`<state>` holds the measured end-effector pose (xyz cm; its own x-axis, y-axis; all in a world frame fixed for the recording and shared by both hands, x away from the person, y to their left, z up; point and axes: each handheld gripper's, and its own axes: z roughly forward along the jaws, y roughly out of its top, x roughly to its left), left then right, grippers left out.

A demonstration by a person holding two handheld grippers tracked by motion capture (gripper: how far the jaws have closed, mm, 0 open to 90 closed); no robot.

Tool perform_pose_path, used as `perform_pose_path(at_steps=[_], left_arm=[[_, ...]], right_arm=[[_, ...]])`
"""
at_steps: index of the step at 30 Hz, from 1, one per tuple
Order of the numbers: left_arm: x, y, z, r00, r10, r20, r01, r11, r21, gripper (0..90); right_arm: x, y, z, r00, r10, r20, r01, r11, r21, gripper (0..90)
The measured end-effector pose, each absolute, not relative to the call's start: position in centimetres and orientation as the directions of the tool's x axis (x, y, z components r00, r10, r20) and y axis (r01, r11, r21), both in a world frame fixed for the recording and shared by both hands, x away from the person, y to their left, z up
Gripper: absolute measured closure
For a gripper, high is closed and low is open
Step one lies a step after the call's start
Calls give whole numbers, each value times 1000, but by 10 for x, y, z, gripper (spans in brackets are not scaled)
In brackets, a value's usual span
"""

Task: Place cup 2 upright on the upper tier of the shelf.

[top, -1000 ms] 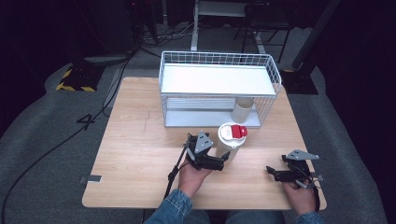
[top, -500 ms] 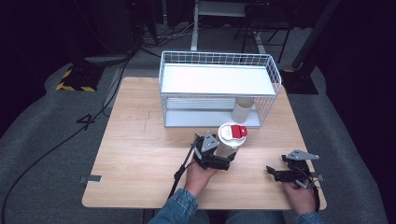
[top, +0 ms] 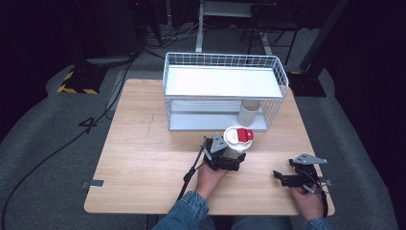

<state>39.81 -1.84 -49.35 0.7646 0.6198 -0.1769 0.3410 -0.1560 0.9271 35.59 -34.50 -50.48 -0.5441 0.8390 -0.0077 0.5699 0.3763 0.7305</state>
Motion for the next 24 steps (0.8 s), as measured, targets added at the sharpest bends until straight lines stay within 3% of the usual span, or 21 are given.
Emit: perform_pose_path(at_steps=[9, 18, 24], left_arm=[[399, -25, -497, 773, 616, -152, 328, -182, 927, 7], [399, -25, -497, 767, 629, -123, 312, -199, 929, 97], [398, -26, -497, 767, 632, -110, 303, -207, 930, 109]], right_arm=[[356, -345, -505, -544, 839, -8, 570, 376, 730, 122], [356, -345, -505, -544, 839, -8, 570, 376, 731, 122], [356, -345, -505, -544, 839, -8, 570, 376, 730, 122]])
